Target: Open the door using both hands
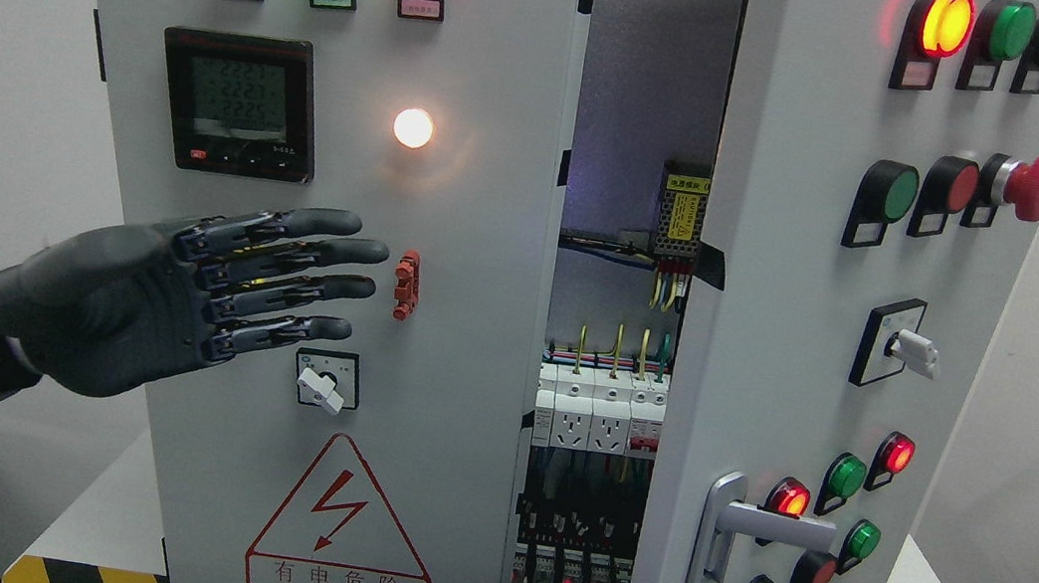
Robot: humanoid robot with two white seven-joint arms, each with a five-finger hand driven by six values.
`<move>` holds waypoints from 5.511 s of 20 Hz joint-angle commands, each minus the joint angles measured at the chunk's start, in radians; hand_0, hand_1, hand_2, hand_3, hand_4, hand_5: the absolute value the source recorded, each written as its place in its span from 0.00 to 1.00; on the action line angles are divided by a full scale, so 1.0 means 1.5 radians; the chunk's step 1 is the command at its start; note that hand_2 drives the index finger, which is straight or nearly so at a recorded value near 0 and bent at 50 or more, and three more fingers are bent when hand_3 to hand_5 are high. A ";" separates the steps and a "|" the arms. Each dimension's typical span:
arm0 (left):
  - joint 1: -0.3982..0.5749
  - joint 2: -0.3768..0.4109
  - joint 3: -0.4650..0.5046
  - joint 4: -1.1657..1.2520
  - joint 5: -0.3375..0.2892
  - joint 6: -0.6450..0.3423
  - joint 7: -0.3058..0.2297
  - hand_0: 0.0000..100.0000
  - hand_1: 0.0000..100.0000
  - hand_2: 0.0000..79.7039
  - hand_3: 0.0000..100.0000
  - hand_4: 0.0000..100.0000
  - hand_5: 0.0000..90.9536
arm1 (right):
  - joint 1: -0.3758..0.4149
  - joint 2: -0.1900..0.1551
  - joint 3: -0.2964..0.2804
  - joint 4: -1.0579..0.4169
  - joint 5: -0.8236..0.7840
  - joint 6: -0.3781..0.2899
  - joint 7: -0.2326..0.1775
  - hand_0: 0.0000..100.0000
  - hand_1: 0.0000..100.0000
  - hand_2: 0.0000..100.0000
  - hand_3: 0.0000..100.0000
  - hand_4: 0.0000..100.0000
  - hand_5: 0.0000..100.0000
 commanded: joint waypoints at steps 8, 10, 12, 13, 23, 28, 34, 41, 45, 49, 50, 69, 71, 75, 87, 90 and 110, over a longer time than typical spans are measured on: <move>-0.058 -0.270 -0.111 0.063 0.008 0.006 0.015 0.12 0.56 0.00 0.00 0.00 0.00 | -0.006 0.000 0.012 0.000 0.017 0.000 0.000 0.10 0.13 0.00 0.00 0.00 0.00; -0.058 -0.303 -0.107 0.085 0.008 0.006 0.016 0.12 0.56 0.00 0.00 0.00 0.00 | -0.006 0.000 0.012 0.000 0.017 0.000 0.000 0.10 0.13 0.00 0.00 0.00 0.00; -0.058 -0.333 -0.105 0.105 0.009 0.006 0.031 0.12 0.56 0.00 0.00 0.00 0.00 | -0.006 0.000 0.012 0.000 0.017 0.000 0.000 0.10 0.13 0.00 0.00 0.00 0.00; -0.058 -0.343 -0.101 0.110 0.009 0.006 0.042 0.12 0.56 0.00 0.00 0.00 0.00 | -0.006 0.000 0.013 0.000 0.017 0.000 0.000 0.10 0.13 0.00 0.00 0.00 0.00; -0.057 -0.441 -0.055 0.149 0.009 0.008 0.104 0.12 0.56 0.00 0.00 0.00 0.00 | -0.006 0.000 0.013 0.000 0.017 0.000 0.000 0.10 0.13 0.00 0.00 0.00 0.00; -0.055 -0.455 -0.008 0.148 0.006 0.043 0.115 0.12 0.56 0.00 0.00 0.00 0.00 | -0.006 0.000 0.013 0.000 0.017 0.000 0.000 0.10 0.13 0.00 0.00 0.00 0.00; -0.055 -0.490 0.016 0.147 -0.002 0.077 0.115 0.12 0.56 0.00 0.00 0.00 0.00 | -0.006 0.000 0.013 0.000 0.017 0.000 0.000 0.10 0.13 0.00 0.00 0.00 0.00; -0.056 -0.532 0.020 0.140 -0.021 0.086 0.116 0.12 0.56 0.00 0.00 0.00 0.00 | -0.006 0.000 0.013 0.000 0.017 0.000 0.000 0.10 0.13 0.00 0.00 0.00 0.00; -0.056 -0.566 0.052 0.133 -0.023 0.120 0.118 0.12 0.56 0.00 0.00 0.00 0.00 | -0.006 0.000 0.013 0.000 0.017 0.000 0.000 0.10 0.13 0.00 0.00 0.00 0.00; -0.054 -0.619 0.069 0.138 -0.049 0.134 0.165 0.12 0.56 0.00 0.00 0.00 0.00 | -0.006 0.000 0.012 0.000 0.017 0.000 0.000 0.10 0.13 0.00 0.00 0.00 0.00; -0.054 -0.632 0.069 0.139 -0.057 0.134 0.167 0.12 0.56 0.00 0.00 0.00 0.00 | -0.006 0.000 0.012 -0.001 0.017 0.000 0.000 0.10 0.13 0.00 0.00 0.00 0.00; -0.031 -0.808 0.067 0.252 -0.107 0.128 0.289 0.12 0.56 0.00 0.00 0.00 0.00 | -0.006 0.000 0.012 0.000 0.017 0.000 0.000 0.10 0.13 0.00 0.00 0.00 0.00; -0.030 -0.828 0.067 0.265 -0.107 0.127 0.300 0.12 0.56 0.00 0.00 0.00 0.00 | -0.006 0.000 0.012 -0.001 0.017 0.000 0.000 0.10 0.13 0.00 0.00 0.00 0.00; -0.030 -0.849 0.065 0.303 -0.107 0.126 0.301 0.12 0.56 0.00 0.00 0.00 0.00 | -0.006 0.000 0.012 -0.001 0.017 0.000 0.000 0.10 0.13 0.00 0.00 0.00 0.00; -0.031 -0.839 0.074 0.304 -0.114 0.129 0.295 0.12 0.56 0.00 0.00 0.00 0.00 | -0.006 0.000 0.012 0.000 0.017 0.000 0.000 0.10 0.13 0.00 0.00 0.00 0.00; -0.023 -0.784 0.109 0.301 -0.113 0.139 0.281 0.12 0.56 0.00 0.00 0.00 0.00 | -0.006 0.000 0.012 0.000 0.017 0.000 0.000 0.10 0.13 0.00 0.00 0.00 0.00; 0.440 -0.307 0.128 -0.005 -0.384 0.168 0.243 0.12 0.56 0.00 0.00 0.00 0.00 | -0.006 0.000 0.013 0.000 0.017 0.000 0.000 0.10 0.13 0.00 0.00 0.00 0.00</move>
